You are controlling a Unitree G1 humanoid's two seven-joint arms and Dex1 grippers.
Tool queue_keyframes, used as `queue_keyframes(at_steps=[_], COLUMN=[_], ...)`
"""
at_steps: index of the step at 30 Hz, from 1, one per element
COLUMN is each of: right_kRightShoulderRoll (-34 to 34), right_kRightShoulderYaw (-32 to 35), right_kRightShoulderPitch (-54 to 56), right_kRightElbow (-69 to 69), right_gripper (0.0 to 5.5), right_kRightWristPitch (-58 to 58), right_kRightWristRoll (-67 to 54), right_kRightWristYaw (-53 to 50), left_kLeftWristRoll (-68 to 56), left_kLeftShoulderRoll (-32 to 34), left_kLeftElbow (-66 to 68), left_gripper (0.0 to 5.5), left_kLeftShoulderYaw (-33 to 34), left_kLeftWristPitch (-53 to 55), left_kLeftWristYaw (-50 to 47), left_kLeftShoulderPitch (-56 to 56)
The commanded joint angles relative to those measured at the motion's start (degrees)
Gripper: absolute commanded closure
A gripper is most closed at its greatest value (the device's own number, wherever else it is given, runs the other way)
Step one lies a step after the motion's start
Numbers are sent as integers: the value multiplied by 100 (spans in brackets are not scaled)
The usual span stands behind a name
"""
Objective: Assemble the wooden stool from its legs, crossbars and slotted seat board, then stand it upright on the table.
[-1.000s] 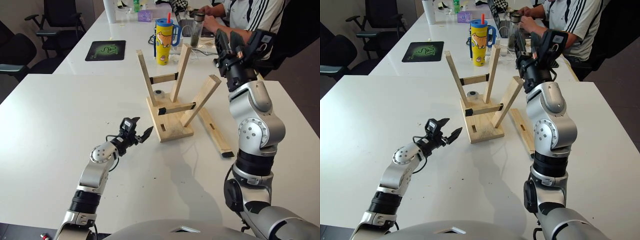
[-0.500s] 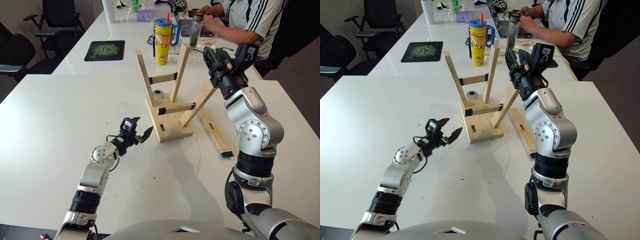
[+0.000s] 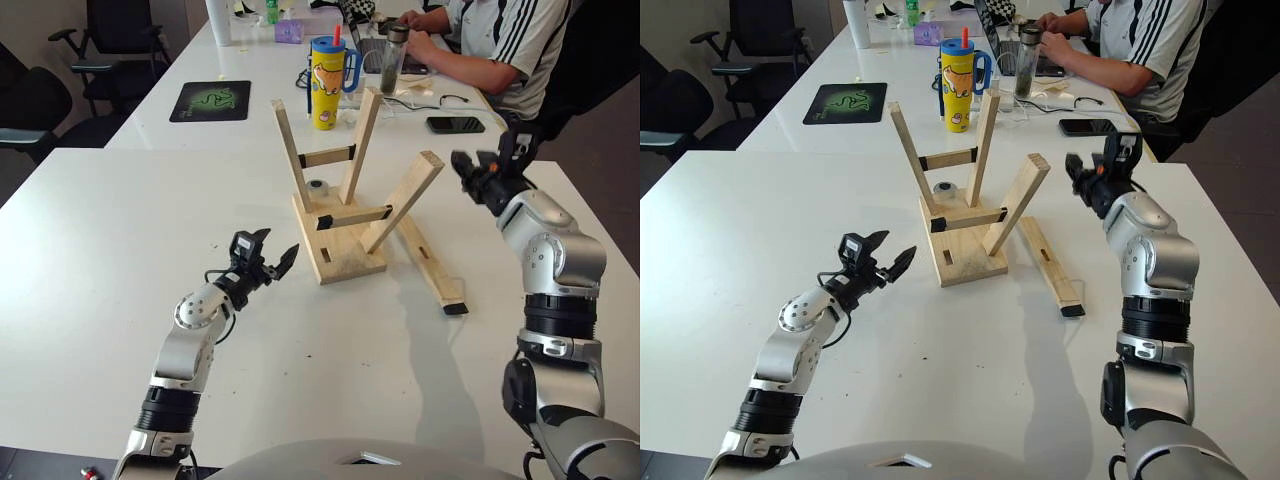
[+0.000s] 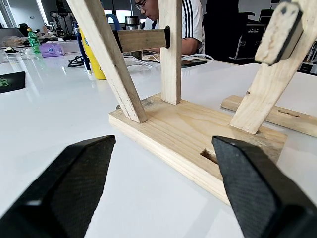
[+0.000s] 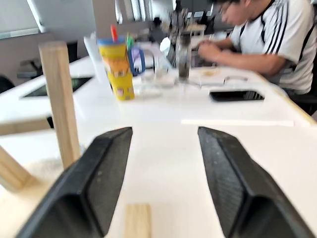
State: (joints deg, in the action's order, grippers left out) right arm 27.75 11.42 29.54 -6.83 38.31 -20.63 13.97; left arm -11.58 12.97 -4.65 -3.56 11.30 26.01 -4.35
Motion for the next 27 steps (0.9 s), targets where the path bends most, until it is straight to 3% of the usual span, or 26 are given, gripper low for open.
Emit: queue_keyframes(at_steps=[1,6,16,27], right_kRightShoulderRoll=[348,215,-33,-102], right_kRightShoulderYaw=[-372,-580,-883,-802], right_kRightShoulderPitch=[-351,-752,-1326,-1213], right_kRightElbow=[-333,-115,441,140], right_gripper=[240,154,154,323], right_kRightWristPitch=[362,899,1379,1251], right_kRightWristRoll=[56,-41,132,439], right_kRightWristYaw=[765,1037,876,646], left_kLeftWristRoll=[-408,-595,-804,-804], left_kLeftShoulderRoll=[-190,-219,-154,-131], left_kLeftElbow=[-247,-359,-436,-346], left_gripper=[188,188,188,188], left_kLeftShoulderYaw=[237,317,415,440], left_kLeftWristPitch=[320,540,821,797], left_kLeftWristYaw=[-129,-164,-147,-113], left_kLeftShoulderPitch=[24,-16,-112,-212])
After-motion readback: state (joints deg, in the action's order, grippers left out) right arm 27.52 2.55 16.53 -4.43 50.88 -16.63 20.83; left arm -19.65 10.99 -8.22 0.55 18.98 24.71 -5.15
